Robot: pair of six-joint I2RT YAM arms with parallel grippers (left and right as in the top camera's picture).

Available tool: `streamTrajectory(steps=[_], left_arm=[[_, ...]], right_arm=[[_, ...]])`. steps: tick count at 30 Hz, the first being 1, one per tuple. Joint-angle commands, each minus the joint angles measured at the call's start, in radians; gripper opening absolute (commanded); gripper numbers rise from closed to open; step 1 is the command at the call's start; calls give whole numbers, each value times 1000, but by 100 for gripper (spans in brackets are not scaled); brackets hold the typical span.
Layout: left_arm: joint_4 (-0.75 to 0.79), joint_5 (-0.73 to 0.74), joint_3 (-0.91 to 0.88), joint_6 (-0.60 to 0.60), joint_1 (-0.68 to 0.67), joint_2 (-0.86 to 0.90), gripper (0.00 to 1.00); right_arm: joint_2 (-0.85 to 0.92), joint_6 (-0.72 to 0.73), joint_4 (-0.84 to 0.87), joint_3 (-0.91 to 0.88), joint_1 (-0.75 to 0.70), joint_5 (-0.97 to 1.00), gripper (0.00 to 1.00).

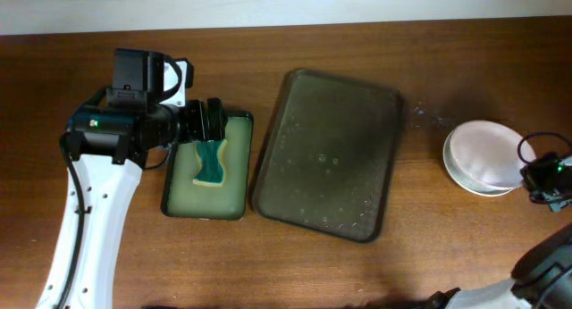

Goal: Clean dirty plates on tray and stack at the side

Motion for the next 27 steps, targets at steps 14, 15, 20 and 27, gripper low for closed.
streamTrajectory(steps=[14, 15, 20, 27], left_arm=[[1, 7, 4, 2, 2, -9, 99], [1, 7, 4, 2, 2, -9, 99], [1, 7, 4, 2, 2, -9, 99], [1, 7, 4, 2, 2, -9, 100]], right_arm=[[-679, -95, -46, 59, 1001, -18, 98], [-671, -95, -47, 59, 1019, -19, 98], [-590, -104, -162, 59, 1052, 27, 98], [-995, -380, 90, -133, 1017, 173, 98]])
